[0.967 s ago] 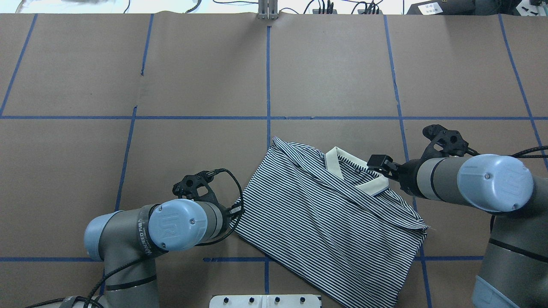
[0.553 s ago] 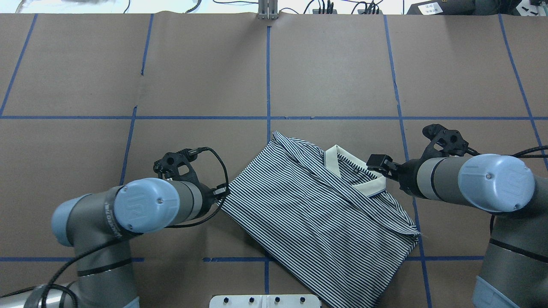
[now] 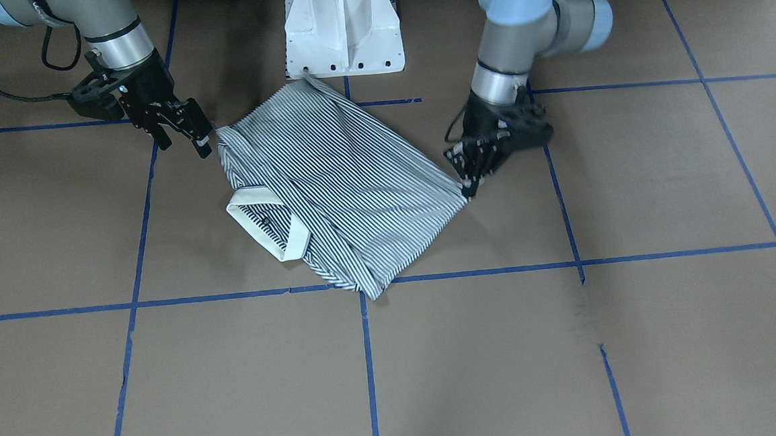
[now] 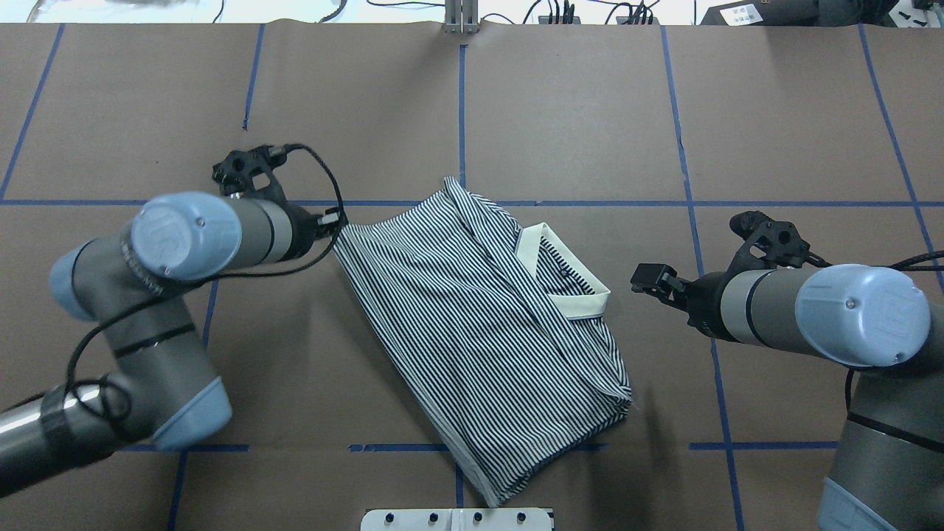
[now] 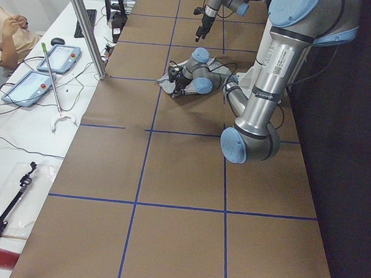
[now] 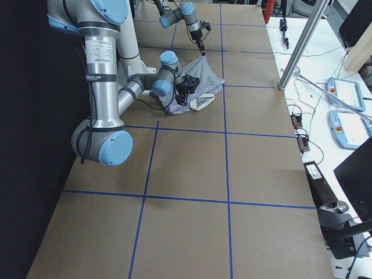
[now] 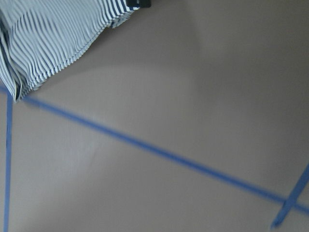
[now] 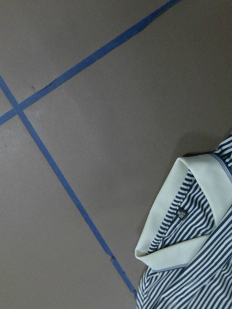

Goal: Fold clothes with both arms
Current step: 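Rotate the polo with the right gripper at the collar while the left gripper withdraws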

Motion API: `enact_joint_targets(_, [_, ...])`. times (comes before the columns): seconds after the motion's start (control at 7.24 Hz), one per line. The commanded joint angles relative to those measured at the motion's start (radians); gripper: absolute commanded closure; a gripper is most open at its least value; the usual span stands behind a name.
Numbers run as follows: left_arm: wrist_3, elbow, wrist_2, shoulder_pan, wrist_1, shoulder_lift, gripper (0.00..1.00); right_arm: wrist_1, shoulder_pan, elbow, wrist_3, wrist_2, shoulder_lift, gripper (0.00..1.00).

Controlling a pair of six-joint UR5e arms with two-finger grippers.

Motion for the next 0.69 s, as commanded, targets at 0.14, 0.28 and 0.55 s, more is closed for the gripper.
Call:
enact_joint_targets(0.14, [0.205, 0.564, -0.083, -0.227, -0.219, -0.333, 1.0, 0.0, 0.011, 0.008, 0.004, -0.002, 0.015, 0.0])
enact_joint_targets(0.28, [0.208, 0.643, -0.083, -0.229, -0.293, -0.351, 1.0, 0.0, 0.011, 0.013, 0.005, -0.006, 0.023, 0.0])
enact_joint_targets(0.55, [0.207, 0.664, -0.085, -0.226, -0.324, -0.34, 0.6, 0.0, 0.011, 0.008, 0.01, -0.012, 0.063, 0.0])
